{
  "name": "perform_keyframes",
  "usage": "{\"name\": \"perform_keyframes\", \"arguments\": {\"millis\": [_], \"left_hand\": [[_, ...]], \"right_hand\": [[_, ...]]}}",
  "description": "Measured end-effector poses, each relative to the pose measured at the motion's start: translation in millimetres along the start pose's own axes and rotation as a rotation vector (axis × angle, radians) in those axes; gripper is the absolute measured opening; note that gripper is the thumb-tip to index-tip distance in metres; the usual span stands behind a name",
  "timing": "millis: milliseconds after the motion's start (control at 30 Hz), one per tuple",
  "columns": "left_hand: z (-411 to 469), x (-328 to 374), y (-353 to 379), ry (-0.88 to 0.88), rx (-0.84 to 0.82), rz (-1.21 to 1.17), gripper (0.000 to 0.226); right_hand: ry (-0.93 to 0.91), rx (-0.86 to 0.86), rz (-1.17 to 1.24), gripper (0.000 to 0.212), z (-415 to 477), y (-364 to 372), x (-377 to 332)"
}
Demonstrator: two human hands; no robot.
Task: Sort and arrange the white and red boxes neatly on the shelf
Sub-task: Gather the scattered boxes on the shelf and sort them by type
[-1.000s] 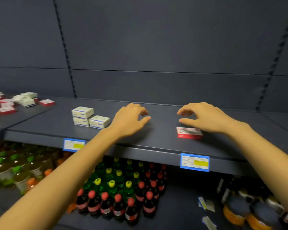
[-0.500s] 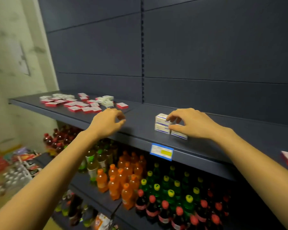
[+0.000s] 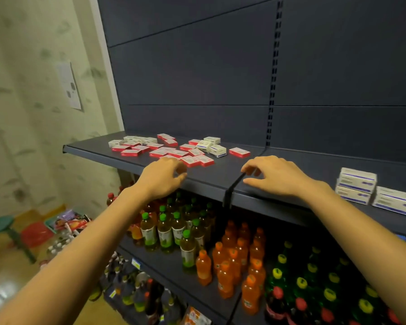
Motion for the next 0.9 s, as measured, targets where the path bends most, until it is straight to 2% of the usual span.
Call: {"name": "perform_keyframes", "arguments": {"millis": [233,467,633,733,900], "left_hand": [[12,-7,1,0.052,0.003,-0.043,0.03],[75,-48,3,0.134,0.012,-0.057,0.032],[110,-60,4,0.209,-0.038,-0.098,0.03],[126,-65,4,0.263,-0.038,-0.181,0.027],[154,-69,12,0.384,-0.162,-0.16,0.029]], "right_hand": [[0.019,-0.011,-0.054,0.034,30,9,-6],[0.079,0.011,-0.12,0.043,114,23,-10],[0.159,-0.065,-0.165,0.053,147,32,-4],[0.183,-0.13,-0.137,0.051,155,40,-1],[0.277,-0.144,-0.102,0.045,155,38,3]]}}
Point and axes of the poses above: each hand's wrist, its own z-axis towards the middle knuckle, its own y-axis out of the palm, x = y × z, the point moved 4 cm from there along z, towards the middle knuckle, and after that the axes turned 10 degrees about -x, right-handed, at the moved point
